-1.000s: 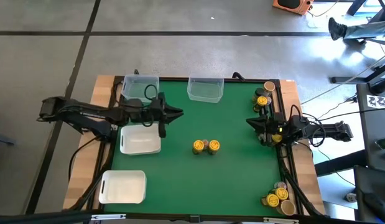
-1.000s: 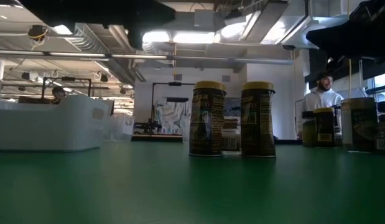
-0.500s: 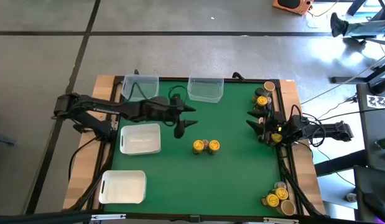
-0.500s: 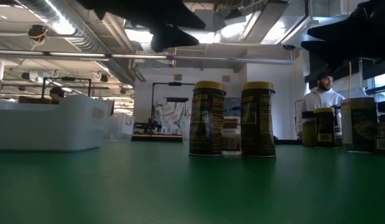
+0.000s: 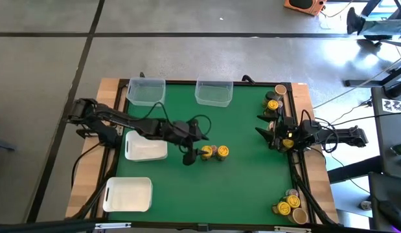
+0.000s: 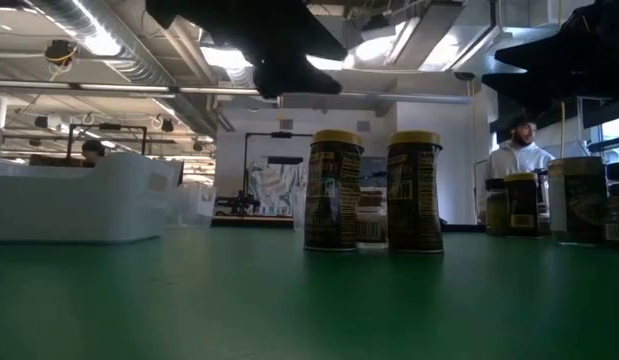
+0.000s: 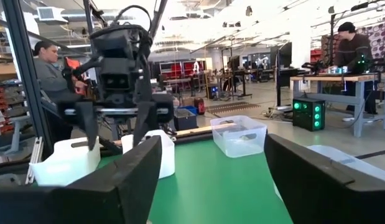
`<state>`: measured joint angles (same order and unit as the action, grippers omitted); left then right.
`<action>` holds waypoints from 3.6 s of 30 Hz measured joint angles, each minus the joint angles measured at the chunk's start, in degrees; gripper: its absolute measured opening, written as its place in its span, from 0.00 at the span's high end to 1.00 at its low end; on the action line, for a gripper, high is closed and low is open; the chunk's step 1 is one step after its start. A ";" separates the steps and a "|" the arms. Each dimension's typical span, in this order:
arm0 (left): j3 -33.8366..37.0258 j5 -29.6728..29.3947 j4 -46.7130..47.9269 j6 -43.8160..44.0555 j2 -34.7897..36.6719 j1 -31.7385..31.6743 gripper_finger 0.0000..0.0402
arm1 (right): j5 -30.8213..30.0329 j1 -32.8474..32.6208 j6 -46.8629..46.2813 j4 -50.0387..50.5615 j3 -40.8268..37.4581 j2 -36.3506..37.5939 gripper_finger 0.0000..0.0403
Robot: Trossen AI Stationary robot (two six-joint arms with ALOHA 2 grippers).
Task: Sort spices by type
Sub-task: Put the yellow seasoning bottle into the left transparent bin
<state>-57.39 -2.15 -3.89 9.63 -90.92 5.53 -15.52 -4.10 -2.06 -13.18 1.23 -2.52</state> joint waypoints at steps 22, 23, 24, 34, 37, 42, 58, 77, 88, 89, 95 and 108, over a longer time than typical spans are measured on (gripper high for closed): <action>0.13 -4.53 0.29 1.04 -6.42 2.07 0.28 | 2.02 0.00 -0.51 0.53 0.00 -0.02 0.30; 0.24 -4.45 0.63 1.31 -6.91 2.07 0.28 | 2.02 0.00 -0.51 0.53 0.00 -0.02 0.30; 0.27 -4.32 0.55 1.63 -7.38 2.09 0.28 | 2.02 0.00 -0.53 0.54 0.00 -0.02 0.30; 0.21 -4.32 -0.38 1.79 -10.00 1.94 0.28 | 1.09 0.00 -0.55 0.80 0.00 -0.02 0.30; 0.22 -4.31 -1.91 1.40 -10.82 1.94 0.30 | 1.02 0.00 -0.55 0.85 0.00 -0.02 0.30; 0.08 -4.39 -4.01 0.52 -12.67 1.94 0.38 | 0.25 0.00 -0.42 0.81 0.00 -0.02 0.30; 0.33 -11.39 9.65 1.02 -1.41 4.41 0.44 | -0.40 0.02 0.60 1.07 0.00 0.02 0.30; 7.29 -53.05 35.53 12.27 28.62 -7.52 0.44 | -14.78 0.02 1.08 0.62 0.00 0.02 0.30; 15.46 -40.72 18.29 8.10 24.51 -35.16 0.43 | -20.62 0.04 4.57 0.62 0.00 0.02 0.30; 16.00 -39.47 15.66 7.35 23.90 -36.93 0.43 | -20.69 0.04 4.91 0.68 0.00 0.02 0.30; 18.67 -32.29 5.81 5.71 16.67 -43.84 0.43 | -20.94 0.04 6.61 -0.34 0.00 0.02 0.30; 18.70 -29.33 1.18 5.90 8.91 -47.00 0.31 | -20.92 0.00 6.92 -1.74 0.00 0.02 0.30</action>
<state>-38.69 -31.48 -2.72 15.53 -82.01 -41.47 -36.45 -4.10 4.86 -14.92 1.23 -2.50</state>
